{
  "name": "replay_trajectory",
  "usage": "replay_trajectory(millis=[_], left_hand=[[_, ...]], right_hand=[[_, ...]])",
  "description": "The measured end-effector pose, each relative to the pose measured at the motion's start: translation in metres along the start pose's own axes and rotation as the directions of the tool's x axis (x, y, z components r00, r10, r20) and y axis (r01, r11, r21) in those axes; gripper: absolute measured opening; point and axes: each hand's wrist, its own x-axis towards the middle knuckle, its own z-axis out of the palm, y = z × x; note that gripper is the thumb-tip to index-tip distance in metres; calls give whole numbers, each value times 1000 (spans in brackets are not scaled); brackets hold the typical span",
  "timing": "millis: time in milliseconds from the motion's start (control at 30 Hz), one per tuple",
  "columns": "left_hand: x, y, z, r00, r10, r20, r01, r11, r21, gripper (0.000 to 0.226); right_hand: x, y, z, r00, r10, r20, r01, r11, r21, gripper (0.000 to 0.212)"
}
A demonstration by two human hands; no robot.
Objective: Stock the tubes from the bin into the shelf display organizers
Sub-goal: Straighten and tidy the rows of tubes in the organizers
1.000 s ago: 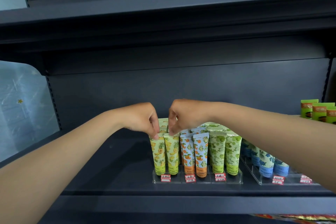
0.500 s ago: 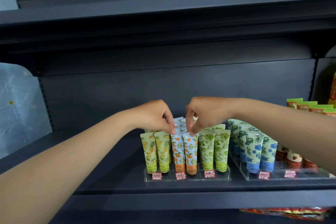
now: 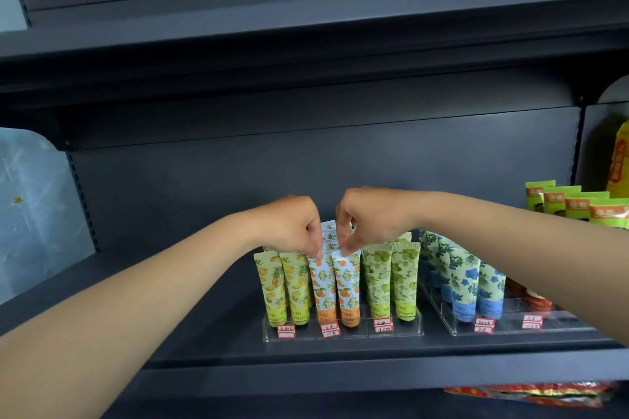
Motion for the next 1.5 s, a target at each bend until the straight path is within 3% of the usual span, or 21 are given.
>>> replay_trajectory(millis=[267, 500, 1000, 1133, 1500], left_hand=[[-2, -4, -6, 1000, -4, 28, 5, 999, -46, 6], [-14, -23, -27, 987, -116, -111, 95, 979, -179, 4], [-11, -62, -9, 979, -188, -74, 183, 981, -69, 1], [-9, -65, -7, 980, -184, -75, 179, 981, -68, 17], [-9, -64, -8, 982, -176, -65, 174, 984, -34, 14]], right_hand=[[0, 0, -5, 1000, -4, -2, 4, 1000, 31, 12], [14, -1, -14, 995, 22, -100, -5, 986, 167, 8], [61, -18, 6, 999, 12, -44, -8, 996, 94, 11], [63, -16, 8, 1000, 23, -15, -21, 996, 88, 9], [69, -18, 16, 994, 47, -94, -36, 993, 115, 14]])
